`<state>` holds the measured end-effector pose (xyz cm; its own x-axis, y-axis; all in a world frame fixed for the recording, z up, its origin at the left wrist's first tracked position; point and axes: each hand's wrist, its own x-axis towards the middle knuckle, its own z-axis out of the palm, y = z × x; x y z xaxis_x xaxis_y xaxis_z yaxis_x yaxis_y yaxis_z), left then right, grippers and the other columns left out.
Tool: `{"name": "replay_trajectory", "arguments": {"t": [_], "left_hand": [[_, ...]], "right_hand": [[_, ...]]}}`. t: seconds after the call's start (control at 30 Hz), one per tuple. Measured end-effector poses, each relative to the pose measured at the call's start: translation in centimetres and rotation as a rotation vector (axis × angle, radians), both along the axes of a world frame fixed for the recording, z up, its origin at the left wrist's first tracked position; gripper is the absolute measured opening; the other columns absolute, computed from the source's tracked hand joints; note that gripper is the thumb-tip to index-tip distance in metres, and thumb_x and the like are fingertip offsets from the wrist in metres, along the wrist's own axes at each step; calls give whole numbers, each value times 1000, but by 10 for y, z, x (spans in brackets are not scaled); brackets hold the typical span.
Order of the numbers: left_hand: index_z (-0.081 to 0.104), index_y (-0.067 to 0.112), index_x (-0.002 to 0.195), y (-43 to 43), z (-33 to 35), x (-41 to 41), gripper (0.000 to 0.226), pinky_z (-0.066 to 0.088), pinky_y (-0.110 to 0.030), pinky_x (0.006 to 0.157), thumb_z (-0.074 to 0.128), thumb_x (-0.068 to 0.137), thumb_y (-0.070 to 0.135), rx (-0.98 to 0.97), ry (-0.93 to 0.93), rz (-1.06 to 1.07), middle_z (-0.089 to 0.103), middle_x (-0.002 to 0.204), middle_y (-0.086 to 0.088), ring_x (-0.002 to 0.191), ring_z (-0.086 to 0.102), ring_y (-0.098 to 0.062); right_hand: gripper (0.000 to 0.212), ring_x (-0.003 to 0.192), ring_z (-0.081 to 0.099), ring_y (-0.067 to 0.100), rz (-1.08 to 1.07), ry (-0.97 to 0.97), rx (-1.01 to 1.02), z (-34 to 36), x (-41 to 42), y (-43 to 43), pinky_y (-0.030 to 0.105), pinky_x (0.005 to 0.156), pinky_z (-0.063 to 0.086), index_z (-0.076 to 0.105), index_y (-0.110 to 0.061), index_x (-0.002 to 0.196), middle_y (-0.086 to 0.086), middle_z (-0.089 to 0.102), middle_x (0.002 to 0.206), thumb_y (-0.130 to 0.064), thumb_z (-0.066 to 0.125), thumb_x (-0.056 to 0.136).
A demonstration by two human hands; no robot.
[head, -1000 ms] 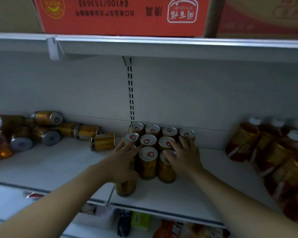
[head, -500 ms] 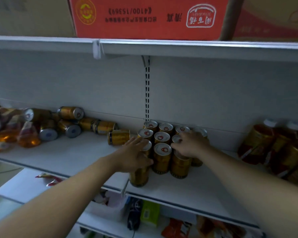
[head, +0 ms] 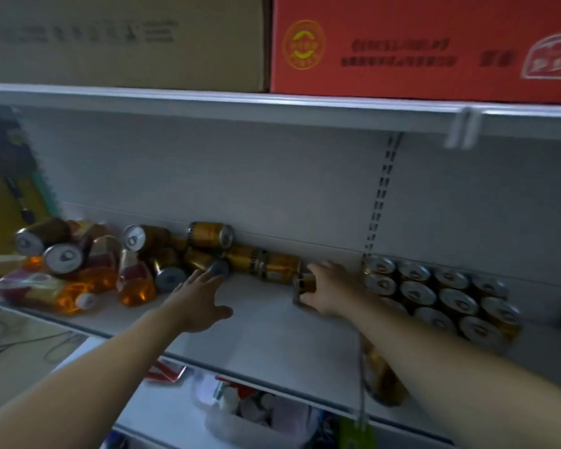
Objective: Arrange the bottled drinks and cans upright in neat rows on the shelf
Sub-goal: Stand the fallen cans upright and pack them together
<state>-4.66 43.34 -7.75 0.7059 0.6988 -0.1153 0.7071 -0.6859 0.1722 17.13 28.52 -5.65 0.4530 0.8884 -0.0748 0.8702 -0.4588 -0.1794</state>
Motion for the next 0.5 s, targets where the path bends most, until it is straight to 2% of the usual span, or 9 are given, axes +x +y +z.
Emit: {"name": "replay_trajectory", "arguments": {"t": [0.13,0.23,0.3,0.37,0.43,0.5], "left_hand": [[4,24,152,47,5,-7,85,9,-45,119,57,89,45,52,49,-83,-3,161,1,147,-6,-23],[0,25,152,77,-1,-2,86,12,-47,119,58,90,37,62,71,-143,-8,160,0,147,-8,-26],[-5,26,152,91,-7,3,87,13,-48,118,56,90,32,65,112,-154,-9,160,0,147,-8,-29],[-5,26,151,98,-14,9,90,19,-48,115,57,87,36,82,109,-158,1,158,-4,145,1,-34],[4,24,151,100,-18,14,89,27,-46,110,58,84,50,87,35,-130,12,149,-8,139,12,-36],[22,23,148,100,-22,16,81,32,-46,108,57,83,56,70,-62,-98,19,142,-10,134,17,-36]], "right_hand": [[78,140,24,35,-152,-99,-72,-28,-9,33,46,111,30,15,-16,152,12,24,155,-38,56,90],[59,128,35,35,-215,-181,-112,-38,-15,35,44,104,36,31,-12,142,11,35,141,-25,55,90],[54,124,36,32,-226,-217,-120,-38,-17,32,41,99,38,40,-14,132,10,36,134,-36,62,87],[67,124,37,31,-232,-191,-122,-37,-19,29,39,98,38,40,-17,131,9,37,133,-54,65,81],[76,124,41,30,-251,-94,-105,-37,-24,30,37,96,40,36,-17,133,9,41,134,-62,63,79],[77,117,50,27,-270,28,-81,-40,-31,35,33,85,43,33,-18,134,8,47,132,-65,61,79]]}}
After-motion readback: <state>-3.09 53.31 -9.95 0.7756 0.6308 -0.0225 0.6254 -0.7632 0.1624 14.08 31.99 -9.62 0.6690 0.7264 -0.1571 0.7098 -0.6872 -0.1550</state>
